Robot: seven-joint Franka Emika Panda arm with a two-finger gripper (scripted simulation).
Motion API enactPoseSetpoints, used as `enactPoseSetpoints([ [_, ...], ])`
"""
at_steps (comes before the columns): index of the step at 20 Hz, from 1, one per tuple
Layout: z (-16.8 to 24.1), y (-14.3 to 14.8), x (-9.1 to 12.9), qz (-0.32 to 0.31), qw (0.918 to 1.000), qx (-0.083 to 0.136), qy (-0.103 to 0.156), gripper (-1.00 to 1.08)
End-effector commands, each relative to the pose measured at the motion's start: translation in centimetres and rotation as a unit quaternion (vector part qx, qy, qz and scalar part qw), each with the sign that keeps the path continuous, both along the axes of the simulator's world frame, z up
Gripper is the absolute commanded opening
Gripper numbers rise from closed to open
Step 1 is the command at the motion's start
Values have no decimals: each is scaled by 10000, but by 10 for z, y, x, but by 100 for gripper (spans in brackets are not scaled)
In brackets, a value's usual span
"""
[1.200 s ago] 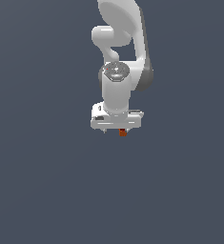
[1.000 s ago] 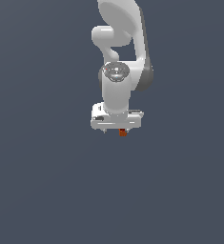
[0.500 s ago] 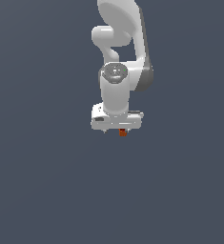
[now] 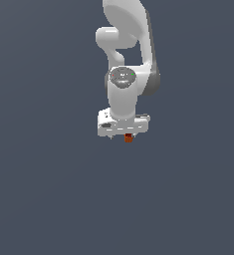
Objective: Pick up the object and move it to a goal position.
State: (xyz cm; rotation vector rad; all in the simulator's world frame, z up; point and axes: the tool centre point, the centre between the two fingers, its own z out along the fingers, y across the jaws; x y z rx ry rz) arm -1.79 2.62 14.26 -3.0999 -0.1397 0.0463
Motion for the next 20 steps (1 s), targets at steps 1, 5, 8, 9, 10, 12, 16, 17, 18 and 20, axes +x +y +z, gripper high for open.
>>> enactPoseSetpoints([
  [1, -4, 3, -4, 230, 9997, -14, -16, 100],
  [5, -13, 8, -14, 726, 9973, -40, -49, 100],
  [8, -21, 13, -23, 1190, 9928, -62, -79, 100],
  [9, -24, 15, -26, 1361, 9906, -69, -90, 100],
  [10, -26, 17, -30, 1532, 9881, -76, -100, 100],
  [12, -32, 21, -37, 1873, 9822, -88, -121, 100],
  [16, -41, 28, -50, 2466, 9689, -105, -156, 100],
  [17, -43, 29, -53, 2592, 9656, -107, -163, 100],
  [18, -44, 31, -55, 2709, 9624, -110, -170, 100],
  [20, -47, 33, -60, 2917, 9563, -113, -181, 100],
])
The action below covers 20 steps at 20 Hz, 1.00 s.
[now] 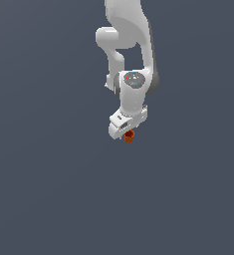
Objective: Pick up the object and move it to a goal position.
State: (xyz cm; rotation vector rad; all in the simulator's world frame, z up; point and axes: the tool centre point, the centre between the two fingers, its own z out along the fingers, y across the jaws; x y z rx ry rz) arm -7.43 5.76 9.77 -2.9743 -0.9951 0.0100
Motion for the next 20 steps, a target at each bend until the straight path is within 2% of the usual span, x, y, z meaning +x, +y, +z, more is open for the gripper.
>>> enactPoseSetpoints([
  [1, -4, 3, -6, 277, 9996, -5, -17, 100],
  [8, -9, 8, -15, 689, 9976, -11, -38, 100],
  [20, -28, 8, -17, 713, 9974, -11, -37, 100],
])
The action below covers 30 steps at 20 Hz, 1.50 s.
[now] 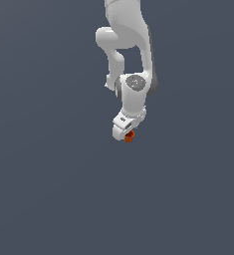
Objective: Pick up the object and move it to a goal position.
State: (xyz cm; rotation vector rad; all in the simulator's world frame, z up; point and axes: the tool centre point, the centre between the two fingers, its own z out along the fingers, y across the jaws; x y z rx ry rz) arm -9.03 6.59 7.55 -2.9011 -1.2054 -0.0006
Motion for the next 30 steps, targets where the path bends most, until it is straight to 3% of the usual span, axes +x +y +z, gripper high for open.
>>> enactPoseSetpoints([
  [1, -11, 0, -1, 8, 10000, 0, 4, 100],
  [11, -38, 0, -1, 22, 10000, -1, 2, 100],
  [12, -38, 0, -1, 22, 10000, -1, 2, -100],
  [30, -20, -5, 0, 19, 10000, -3, -4, -100],
])
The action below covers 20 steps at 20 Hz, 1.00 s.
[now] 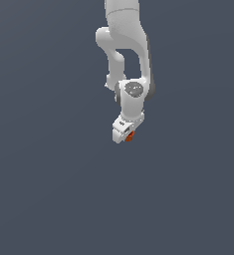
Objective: Pick up the object and move it to a goal position.
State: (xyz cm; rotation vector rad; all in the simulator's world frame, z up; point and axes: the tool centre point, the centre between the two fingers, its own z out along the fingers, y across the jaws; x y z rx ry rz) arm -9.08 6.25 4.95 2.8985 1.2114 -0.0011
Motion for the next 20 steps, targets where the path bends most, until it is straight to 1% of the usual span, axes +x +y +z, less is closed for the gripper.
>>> enactPoseSetpoints([
  [1, 10, -3, 1, 1, 10000, -1, -8, -100],
  [5, 33, -9, 2, 1, 10000, -1, -8, -100],
  [9, 64, -18, 3, 3, 10000, 0, -7, -100],
  [20, 176, -47, 9, 11, 10000, 18, -5, -100],
])
